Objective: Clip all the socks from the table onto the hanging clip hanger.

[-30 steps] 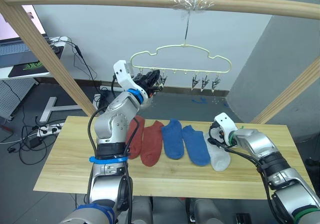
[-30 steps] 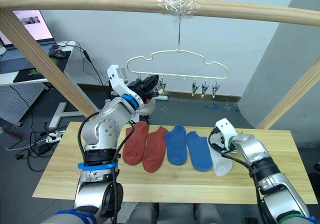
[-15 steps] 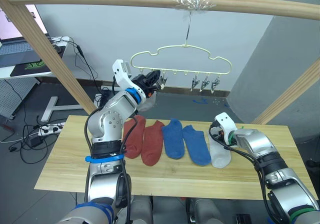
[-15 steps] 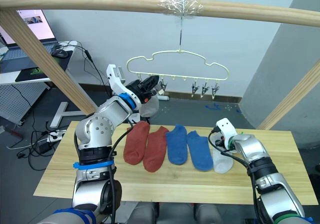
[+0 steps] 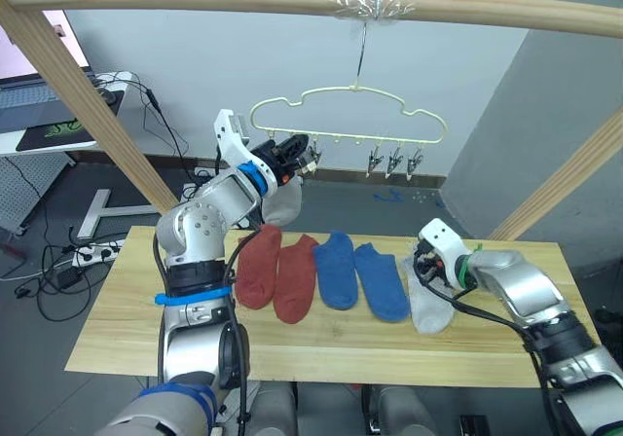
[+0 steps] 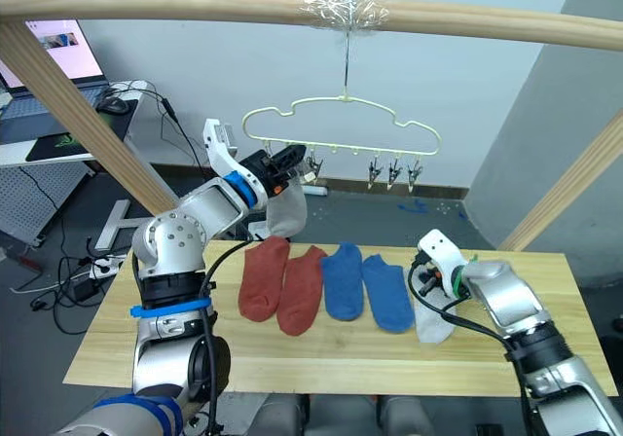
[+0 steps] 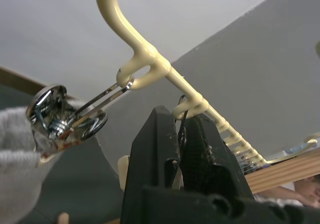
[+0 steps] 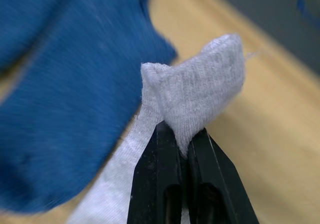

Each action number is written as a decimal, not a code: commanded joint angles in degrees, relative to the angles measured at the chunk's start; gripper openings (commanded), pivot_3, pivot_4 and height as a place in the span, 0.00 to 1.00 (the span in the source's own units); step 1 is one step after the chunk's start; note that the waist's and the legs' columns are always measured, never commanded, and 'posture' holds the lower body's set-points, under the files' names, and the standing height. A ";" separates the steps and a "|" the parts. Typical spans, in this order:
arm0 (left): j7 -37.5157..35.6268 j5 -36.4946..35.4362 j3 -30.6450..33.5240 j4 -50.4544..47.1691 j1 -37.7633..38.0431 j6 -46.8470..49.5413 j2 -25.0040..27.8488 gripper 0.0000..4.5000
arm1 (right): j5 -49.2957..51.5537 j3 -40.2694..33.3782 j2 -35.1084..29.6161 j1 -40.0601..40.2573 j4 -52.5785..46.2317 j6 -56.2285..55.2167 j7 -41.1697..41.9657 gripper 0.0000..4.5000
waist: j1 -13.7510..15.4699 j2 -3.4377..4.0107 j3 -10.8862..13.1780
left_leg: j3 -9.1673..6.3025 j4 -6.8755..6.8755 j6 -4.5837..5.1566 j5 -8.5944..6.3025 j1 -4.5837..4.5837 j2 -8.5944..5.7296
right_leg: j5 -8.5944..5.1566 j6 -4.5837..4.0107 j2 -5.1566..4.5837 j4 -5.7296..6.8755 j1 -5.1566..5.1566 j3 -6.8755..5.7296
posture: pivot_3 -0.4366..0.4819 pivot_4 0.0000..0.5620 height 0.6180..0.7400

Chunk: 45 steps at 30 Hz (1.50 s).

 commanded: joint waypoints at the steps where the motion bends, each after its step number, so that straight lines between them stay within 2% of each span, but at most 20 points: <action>1: 1.28 -2.90 2.37 0.88 -2.69 1.80 0.66 0.02 | 4.30 -3.02 -1.23 -2.11 -12.30 4.86 2.35 0.01 | -0.06 0.00 0.00 | -0.02 0.00 0.00 0.00 0.00 0.00 | 0.00 0.00 0.00 0.03 0.00 -0.02 | 0.50 0.29 1.00; 7: 3.48 -5.43 5.01 3.05 -3.97 4.94 0.94 0.02 | 6.13 -0.13 3.25 -8.71 -15.94 9.76 0.20 0.01 | -0.43 0.00 0.00 | -0.08 0.02 -0.01 0.01 0.05 0.00 | 0.00 0.00 0.04 0.10 0.00 -0.01 | 0.48 0.29 1.00; 15: 6.57 -8.57 7.43 4.17 -5.79 8.66 1.40 0.02 | 2.96 7.07 12.94 -19.51 -4.66 6.64 -2.46 0.01 | -1.16 0.00 -0.01 | -0.12 0.02 -0.17 0.10 0.04 0.00 | 0.00 0.00 0.02 0.16 -0.02 -0.04 | 0.49 0.28 1.00; 26: 7.16 -8.41 6.49 2.91 -5.31 8.07 1.14 0.02 | 0.50 10.88 17.90 -27.57 6.54 0.79 -0.60 0.01 | -1.22 0.00 -0.01 | -0.12 0.02 -0.19 0.11 0.04 0.00 | 0.00 -0.01 0.02 0.31 -0.08 -0.05 | 0.53 0.28 1.00; 45: 7.56 -8.70 6.35 0.33 -3.12 7.44 0.48 0.02 | -2.77 11.13 22.21 -35.19 16.02 -4.89 3.09 0.01 | -0.66 0.00 -0.01 | -0.17 0.01 -0.19 0.11 0.04 0.01 | 0.00 -0.01 0.02 0.36 -0.10 -0.09 | 0.57 0.27 1.00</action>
